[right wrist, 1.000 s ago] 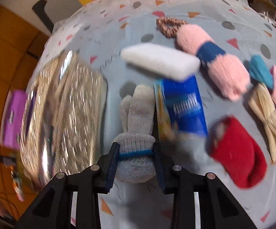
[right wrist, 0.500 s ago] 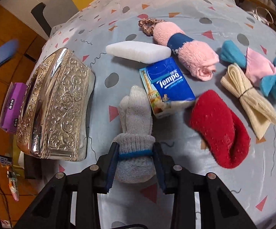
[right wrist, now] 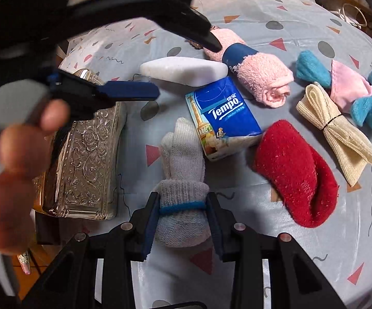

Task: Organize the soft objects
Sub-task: 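Grasp the white soap bar with the left gripper while the right gripper holds the glove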

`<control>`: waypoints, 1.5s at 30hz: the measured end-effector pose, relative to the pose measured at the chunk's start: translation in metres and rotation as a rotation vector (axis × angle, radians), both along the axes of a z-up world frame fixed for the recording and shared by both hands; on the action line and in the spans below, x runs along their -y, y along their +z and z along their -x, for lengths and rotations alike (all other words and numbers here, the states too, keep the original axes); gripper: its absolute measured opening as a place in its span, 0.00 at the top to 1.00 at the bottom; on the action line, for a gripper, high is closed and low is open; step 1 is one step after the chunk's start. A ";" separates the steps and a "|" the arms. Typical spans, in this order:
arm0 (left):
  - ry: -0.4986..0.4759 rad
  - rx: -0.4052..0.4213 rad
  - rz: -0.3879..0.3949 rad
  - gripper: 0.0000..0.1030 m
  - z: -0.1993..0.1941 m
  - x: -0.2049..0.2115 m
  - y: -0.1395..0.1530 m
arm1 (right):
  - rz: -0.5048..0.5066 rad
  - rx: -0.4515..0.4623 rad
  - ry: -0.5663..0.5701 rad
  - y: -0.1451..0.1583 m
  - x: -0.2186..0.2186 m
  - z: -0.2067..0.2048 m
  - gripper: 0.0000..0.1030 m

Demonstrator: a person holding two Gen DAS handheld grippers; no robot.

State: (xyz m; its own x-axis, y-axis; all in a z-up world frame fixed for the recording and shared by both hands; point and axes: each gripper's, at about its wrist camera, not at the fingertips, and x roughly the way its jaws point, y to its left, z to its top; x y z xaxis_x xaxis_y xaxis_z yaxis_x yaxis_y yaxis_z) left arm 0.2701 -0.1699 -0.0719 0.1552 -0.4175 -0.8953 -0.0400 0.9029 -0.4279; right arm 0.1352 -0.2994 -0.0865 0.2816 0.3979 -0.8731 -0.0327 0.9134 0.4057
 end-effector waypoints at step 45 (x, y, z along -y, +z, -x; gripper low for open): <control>0.103 0.494 -0.187 0.76 0.027 -0.177 0.158 | 0.033 -0.008 -0.032 -0.015 -0.018 -0.016 0.61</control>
